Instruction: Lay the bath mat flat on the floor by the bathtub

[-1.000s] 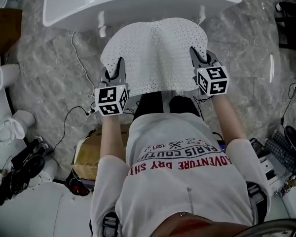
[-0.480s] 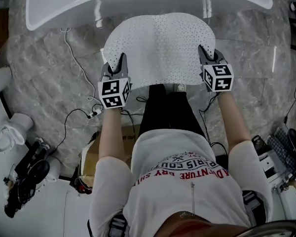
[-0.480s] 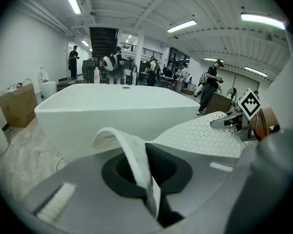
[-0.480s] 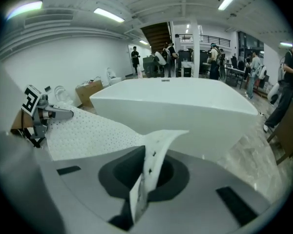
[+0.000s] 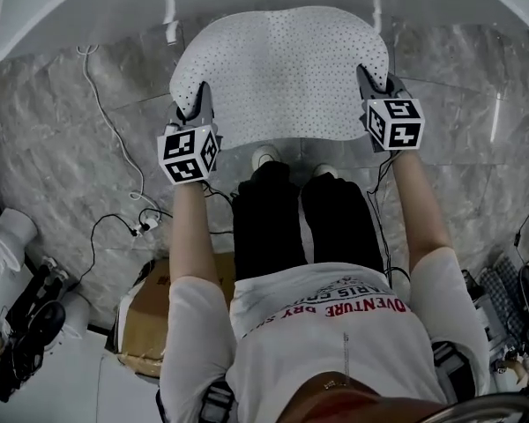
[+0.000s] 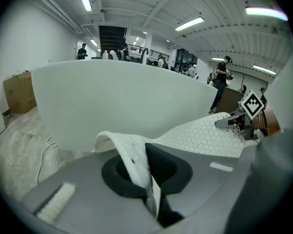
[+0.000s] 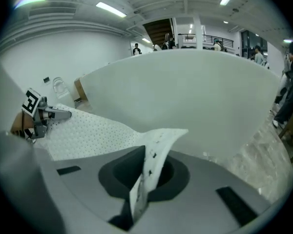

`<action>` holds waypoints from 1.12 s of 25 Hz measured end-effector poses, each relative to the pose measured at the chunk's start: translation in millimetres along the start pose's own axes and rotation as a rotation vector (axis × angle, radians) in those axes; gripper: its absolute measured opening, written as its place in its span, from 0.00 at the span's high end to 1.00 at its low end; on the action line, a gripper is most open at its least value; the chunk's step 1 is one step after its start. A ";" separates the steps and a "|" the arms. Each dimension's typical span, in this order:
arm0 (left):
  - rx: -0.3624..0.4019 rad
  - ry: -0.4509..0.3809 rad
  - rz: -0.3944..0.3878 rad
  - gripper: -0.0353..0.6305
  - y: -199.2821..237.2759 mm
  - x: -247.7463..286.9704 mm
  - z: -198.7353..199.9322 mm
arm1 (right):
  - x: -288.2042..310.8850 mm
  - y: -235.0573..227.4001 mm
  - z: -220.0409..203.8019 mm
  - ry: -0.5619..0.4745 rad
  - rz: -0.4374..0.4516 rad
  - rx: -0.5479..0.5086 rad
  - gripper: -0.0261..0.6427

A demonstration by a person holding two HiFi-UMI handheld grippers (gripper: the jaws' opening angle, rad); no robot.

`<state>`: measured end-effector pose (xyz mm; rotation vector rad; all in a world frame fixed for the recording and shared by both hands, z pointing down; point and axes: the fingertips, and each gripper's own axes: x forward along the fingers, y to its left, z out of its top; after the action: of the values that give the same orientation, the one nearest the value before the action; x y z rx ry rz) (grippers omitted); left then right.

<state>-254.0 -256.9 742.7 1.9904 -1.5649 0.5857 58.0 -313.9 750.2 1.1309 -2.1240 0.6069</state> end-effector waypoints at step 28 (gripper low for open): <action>0.098 0.166 0.064 0.91 102.7 213.2 -214.0 | 223.0 -92.0 -194.3 0.243 -0.100 -0.073 0.93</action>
<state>-306.3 -294.8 1055.2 1.9132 -1.5293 0.8456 105.9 -357.1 1053.2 1.0598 -1.8572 0.5839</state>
